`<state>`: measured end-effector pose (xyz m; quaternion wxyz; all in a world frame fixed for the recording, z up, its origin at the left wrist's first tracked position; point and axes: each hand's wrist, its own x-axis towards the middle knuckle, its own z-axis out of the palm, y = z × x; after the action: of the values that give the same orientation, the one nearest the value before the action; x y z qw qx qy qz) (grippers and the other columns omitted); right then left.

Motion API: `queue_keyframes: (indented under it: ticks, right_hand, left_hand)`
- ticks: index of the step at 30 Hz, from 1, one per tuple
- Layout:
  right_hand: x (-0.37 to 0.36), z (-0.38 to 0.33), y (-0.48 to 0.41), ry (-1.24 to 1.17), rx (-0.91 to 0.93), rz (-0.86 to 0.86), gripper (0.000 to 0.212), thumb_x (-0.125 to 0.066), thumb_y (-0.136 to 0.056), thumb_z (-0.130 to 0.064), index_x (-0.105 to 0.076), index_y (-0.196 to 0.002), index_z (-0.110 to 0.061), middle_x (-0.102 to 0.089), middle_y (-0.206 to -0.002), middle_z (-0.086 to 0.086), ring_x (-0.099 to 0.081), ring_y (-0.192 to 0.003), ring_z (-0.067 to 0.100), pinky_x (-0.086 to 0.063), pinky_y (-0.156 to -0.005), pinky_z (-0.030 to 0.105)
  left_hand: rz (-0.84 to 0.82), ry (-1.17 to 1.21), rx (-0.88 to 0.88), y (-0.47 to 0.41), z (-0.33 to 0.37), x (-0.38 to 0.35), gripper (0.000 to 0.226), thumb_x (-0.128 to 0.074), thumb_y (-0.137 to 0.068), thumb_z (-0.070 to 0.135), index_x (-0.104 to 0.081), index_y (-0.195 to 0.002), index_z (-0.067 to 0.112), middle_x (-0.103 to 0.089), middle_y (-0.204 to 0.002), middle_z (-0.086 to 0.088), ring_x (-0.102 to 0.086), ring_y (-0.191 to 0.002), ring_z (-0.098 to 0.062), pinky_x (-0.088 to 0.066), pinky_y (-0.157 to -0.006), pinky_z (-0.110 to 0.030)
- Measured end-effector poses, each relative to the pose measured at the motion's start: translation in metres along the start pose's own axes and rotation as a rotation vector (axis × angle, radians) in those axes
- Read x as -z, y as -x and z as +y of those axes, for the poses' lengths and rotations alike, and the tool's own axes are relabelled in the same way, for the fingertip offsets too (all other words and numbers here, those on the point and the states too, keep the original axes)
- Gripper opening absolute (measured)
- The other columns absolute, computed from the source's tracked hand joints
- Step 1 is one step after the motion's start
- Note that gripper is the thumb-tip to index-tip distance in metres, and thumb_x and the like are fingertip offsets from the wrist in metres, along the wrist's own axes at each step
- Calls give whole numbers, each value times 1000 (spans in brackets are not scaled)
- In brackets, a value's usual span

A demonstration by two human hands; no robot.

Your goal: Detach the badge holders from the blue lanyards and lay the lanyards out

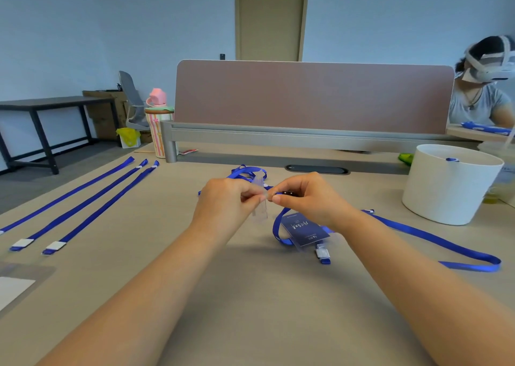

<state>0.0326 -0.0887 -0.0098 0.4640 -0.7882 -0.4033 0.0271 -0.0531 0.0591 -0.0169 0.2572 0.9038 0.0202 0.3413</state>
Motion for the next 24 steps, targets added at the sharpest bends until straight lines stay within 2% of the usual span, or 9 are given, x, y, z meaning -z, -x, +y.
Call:
queue_keyframes:
  ticks: [2, 4, 9, 13, 16, 21, 24]
  right_hand:
    - [0, -2, 0, 35, 9, 10, 16, -64, -85, -13, -73, -82, -26, -68, -83, 15, -51, -71, 16, -49, -73, 38]
    - [0, -4, 0, 61, 16, 19, 14, -63, -86, -13, -74, -85, -22, -69, -87, 16, -52, -72, 17, -50, -74, 38]
    - [-1, -2, -1, 93, 18, 23, 12, -64, -86, -12, -74, -91, -14, -64, -73, 0, -48, -63, 9, -43, -63, 20]
    - [-3, -1, -1, 116, 52, 46, 12, -63, -86, -11, -74, -92, -13, -64, -76, 0, -50, -62, 8, -43, -63, 15]
    - [-5, 0, -2, 143, 82, 68, 13, -63, -86, -11, -74, -92, -11, -64, -76, -3, -52, -60, 1, -41, -60, 9]
    - [-8, 0, -1, 190, 103, 115, 14, -61, -87, -10, -74, -91, -9, -59, -70, -14, -52, -61, -10, -39, -58, 4]
    - [-9, 0, 0, 202, 105, 118, 14, -60, -87, -10, -74, -91, -10, -57, -69, -18, -52, -62, -11, -39, -58, 4]
  left_hand:
    - [-46, 31, 34, -1, 0, 0, 15, -67, -83, 21, -75, -95, 21, -75, -88, -1, -68, -83, -14, -52, -80, -30]
    - [-85, 100, 85, 0, 1, -1, 16, -66, -84, 20, -75, -98, 20, -75, -93, 0, -67, -86, -11, -52, -84, -27]
    - [-67, 176, 149, 0, 2, -2, 13, -66, -83, 18, -76, -91, 16, -75, -89, -1, -66, -82, -11, -50, -77, -22]
    - [-16, 154, 131, 1, 2, -6, 13, -66, -82, 13, -76, -90, 15, -75, -84, -2, -65, -75, -12, -48, -71, -20]
    - [52, 125, 83, 3, 1, -12, 15, -64, -80, 11, -76, -89, 14, -75, -83, -2, -63, -70, -11, -45, -66, -14]
    - [85, 172, 59, 6, -2, -17, 13, -65, -81, 8, -76, -88, 11, -74, -83, -3, -64, -71, -11, -44, -65, -8]
    - [80, 215, 87, 5, -2, -19, 11, -66, -81, 8, -76, -86, 9, -74, -82, -5, -65, -72, -14, -45, -66, -11]
